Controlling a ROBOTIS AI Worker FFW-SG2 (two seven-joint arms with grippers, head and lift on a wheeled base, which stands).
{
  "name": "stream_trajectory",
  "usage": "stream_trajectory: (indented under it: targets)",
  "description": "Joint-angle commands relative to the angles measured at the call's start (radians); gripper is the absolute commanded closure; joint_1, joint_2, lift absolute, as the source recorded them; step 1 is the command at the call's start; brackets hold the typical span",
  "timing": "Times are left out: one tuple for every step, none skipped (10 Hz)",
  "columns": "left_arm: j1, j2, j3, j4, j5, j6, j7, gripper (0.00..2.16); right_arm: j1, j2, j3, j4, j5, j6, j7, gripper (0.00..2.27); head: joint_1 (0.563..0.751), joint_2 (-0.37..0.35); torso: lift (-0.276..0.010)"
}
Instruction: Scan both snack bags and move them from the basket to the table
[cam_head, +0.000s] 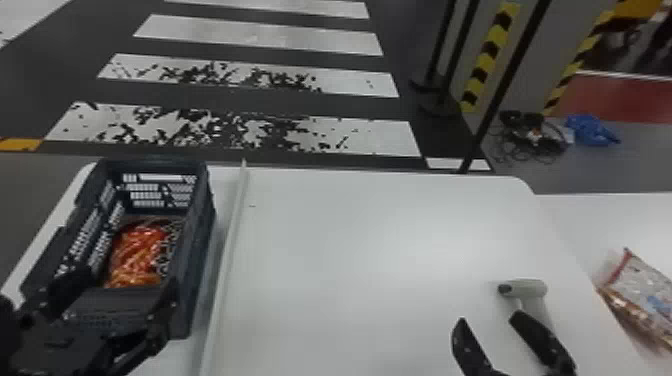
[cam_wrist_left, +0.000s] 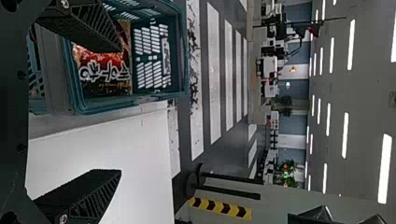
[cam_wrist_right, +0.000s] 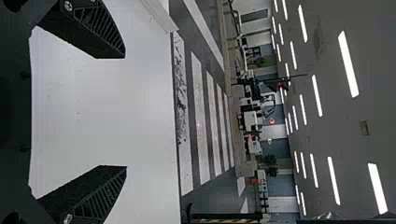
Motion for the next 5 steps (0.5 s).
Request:
stream_trajectory:
  targets:
    - [-0.064,-0.024,0.02,-0.017,0.0,0.108,0.003,0.07,-0.015,0.001,0.002,-0.005,0.001,0.008,0.006,0.08,0.695,-0.105,-0.098]
    - [-0.115,-0.027,0.018,-0.006,0.008,0.13,0.006,0.07,-0.007,0.001,-0.002,-0.008,-0.004,0.004,0.011,0.08,0.695,-0.084,-0.098]
    - [-0.172,-0.03,0.018,0.018,0.02,0.182,0.01,0.07,0.001,-0.003,-0.011,-0.009,-0.011,0.004,0.017,0.08,0.695,-0.077,-0.098]
    - [-0.216,-0.028,0.021,0.043,0.034,0.215,0.016,0.08,0.008,-0.006,-0.022,-0.017,-0.014,0.004,0.018,0.08,0.695,-0.075,-0.098]
    - [-0.25,-0.033,0.023,0.054,0.041,0.231,0.025,0.08,0.011,-0.008,-0.027,-0.025,-0.016,0.008,0.025,0.08,0.695,-0.076,-0.098]
